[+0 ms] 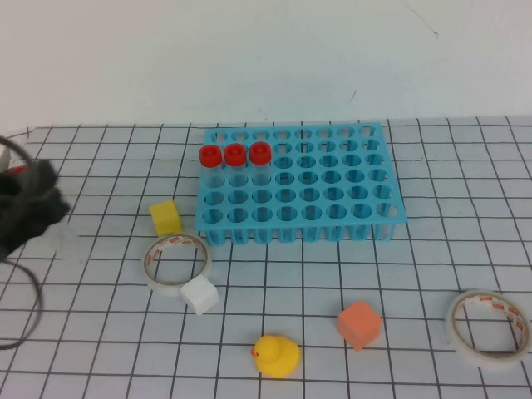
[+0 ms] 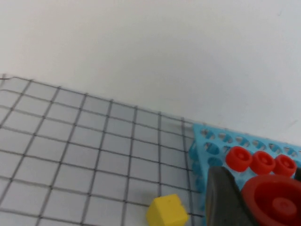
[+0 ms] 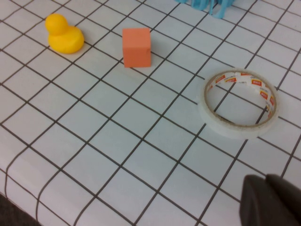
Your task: Place the test tubes
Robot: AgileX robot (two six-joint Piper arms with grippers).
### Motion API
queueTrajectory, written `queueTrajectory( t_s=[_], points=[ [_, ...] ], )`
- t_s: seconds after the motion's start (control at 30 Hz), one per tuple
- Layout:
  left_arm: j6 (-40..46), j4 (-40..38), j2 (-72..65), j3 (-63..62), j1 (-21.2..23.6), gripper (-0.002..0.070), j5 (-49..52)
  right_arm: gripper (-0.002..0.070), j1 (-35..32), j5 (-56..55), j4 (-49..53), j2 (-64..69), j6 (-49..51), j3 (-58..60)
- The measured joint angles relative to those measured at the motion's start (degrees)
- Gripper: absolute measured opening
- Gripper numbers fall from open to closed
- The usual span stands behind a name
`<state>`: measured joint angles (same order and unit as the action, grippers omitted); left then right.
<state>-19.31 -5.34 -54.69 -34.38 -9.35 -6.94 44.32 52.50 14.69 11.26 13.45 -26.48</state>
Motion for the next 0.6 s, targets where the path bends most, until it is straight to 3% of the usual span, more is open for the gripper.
queueTrajectory(
  t_s=[0.17,0.33,0.5,0.6],
  points=[
    [1.5,2.8,-6.7,-0.2,-8.7,0.0249,-12.2,-0.0001,0.0,0.0,0.0,0.0,0.0,0.0],
    [11.8,3.6,-14.4,-4.9,-17.3,0.0249,-16.1,-0.0001,0.0,0.0,0.0,0.0,0.0,0.0],
    [14.5,3.6,-21.8,-8.8,-22.5,0.0249,-24.7,-0.0001,0.0,0.0,0.0,0.0,-0.1,0.0],
    [14.7,3.8,-25.9,-11.0,-23.3,0.0249,-32.0,-0.0001,0.0,0.0,0.0,0.0,-0.2,0.0]
  ],
)
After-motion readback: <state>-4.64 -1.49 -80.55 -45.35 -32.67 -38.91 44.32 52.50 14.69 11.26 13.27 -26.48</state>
